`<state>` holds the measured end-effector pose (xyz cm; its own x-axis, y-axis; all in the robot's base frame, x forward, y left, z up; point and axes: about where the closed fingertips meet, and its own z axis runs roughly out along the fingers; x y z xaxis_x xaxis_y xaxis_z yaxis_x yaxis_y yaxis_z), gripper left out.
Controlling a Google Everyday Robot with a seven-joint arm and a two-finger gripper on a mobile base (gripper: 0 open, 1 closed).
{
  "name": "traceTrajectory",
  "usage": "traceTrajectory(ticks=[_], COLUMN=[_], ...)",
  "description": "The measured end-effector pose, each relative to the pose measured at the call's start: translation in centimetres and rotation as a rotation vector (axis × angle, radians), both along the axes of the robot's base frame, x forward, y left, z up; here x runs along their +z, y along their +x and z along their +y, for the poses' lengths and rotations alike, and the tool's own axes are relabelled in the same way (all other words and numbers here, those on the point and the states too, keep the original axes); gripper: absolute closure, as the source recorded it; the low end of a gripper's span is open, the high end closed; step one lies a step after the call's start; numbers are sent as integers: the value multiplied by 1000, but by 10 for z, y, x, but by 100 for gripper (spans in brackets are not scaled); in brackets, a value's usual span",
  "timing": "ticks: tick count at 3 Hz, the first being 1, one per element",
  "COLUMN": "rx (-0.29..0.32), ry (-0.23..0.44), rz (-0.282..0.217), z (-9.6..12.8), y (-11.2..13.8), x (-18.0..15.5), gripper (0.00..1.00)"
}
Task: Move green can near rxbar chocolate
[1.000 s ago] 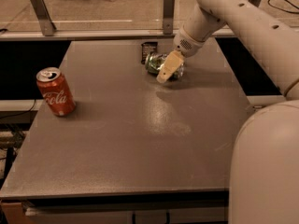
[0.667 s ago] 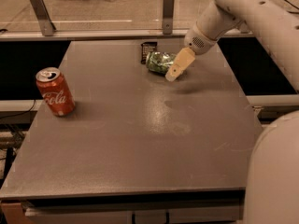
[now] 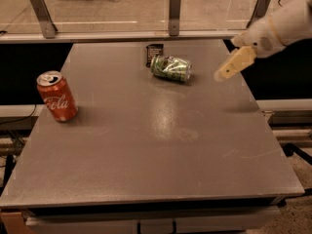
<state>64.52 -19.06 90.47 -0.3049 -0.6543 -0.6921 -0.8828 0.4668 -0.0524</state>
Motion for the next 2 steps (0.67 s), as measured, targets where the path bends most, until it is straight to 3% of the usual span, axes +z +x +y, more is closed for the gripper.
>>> traceTrajectory(ticks=[1,2], rx=[24,0], ry=[167,199], rz=[-103,-127], z=[-44,-68], y=[-30,-44], x=[20,26], gripper=[0,0])
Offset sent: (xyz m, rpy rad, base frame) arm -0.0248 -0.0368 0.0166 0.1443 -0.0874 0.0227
